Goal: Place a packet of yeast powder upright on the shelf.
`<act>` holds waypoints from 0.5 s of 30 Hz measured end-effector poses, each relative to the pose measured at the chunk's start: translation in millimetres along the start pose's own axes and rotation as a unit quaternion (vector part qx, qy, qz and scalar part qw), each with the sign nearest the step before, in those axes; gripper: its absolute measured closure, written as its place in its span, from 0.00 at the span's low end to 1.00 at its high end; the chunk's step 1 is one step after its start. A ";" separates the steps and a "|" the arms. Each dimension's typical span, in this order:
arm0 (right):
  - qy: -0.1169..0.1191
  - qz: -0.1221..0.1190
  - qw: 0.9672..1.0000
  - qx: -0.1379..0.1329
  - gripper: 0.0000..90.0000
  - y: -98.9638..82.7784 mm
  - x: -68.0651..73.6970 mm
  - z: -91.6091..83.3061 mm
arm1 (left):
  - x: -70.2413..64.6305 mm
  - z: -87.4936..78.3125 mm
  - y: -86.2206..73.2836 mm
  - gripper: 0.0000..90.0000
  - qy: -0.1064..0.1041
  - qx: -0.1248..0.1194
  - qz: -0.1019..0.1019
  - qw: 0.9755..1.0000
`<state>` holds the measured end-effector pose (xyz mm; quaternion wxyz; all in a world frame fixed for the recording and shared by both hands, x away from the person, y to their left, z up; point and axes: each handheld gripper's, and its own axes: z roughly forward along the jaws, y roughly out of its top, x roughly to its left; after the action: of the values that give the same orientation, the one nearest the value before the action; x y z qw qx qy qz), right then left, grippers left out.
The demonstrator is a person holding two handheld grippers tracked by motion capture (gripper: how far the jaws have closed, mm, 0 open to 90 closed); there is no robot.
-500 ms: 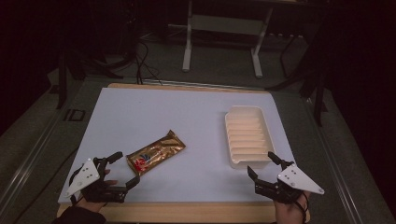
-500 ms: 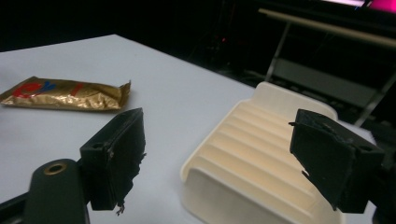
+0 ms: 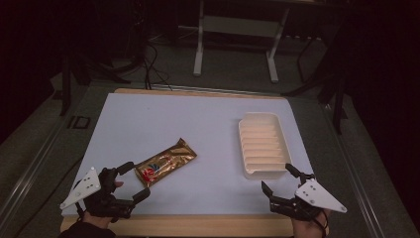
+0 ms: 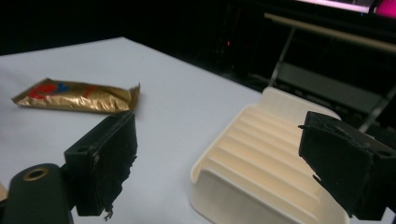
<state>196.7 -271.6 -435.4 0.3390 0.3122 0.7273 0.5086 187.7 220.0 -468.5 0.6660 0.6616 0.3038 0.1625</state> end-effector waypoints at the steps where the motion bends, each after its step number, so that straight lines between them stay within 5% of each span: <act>1: 0.000 -0.001 1.000 -0.002 0.12 1.0 1.1 -0.7 | -1.6 0.9 1.6 0.03 -0.003 0.011 -0.004 1.000; 3: 0.001 -0.011 1.000 -0.008 0.12 2.6 3.2 -1.8 | -3.3 3.1 4.2 0.04 -0.018 0.025 -0.002 1.000; 9: 0.009 -0.035 0.999 -0.030 0.13 6.3 7.5 -0.1 | 1.7 6.7 19.0 0.04 -0.026 0.008 0.002 1.000; 12: 0.017 -0.031 0.999 -0.030 0.14 8.2 10.5 0.9 | 10.2 8.5 28.6 0.04 -0.021 0.001 -0.003 1.000; 15: 0.017 -0.031 0.999 -0.032 0.13 10.7 13.9 0.5 | 18.0 13.3 36.2 0.04 -0.009 0.007 0.017 1.000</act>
<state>190.3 -257.2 -427.8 0.3522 0.2696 0.7259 0.5257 216.3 223.3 -437.3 0.6614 0.6725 0.2874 0.1660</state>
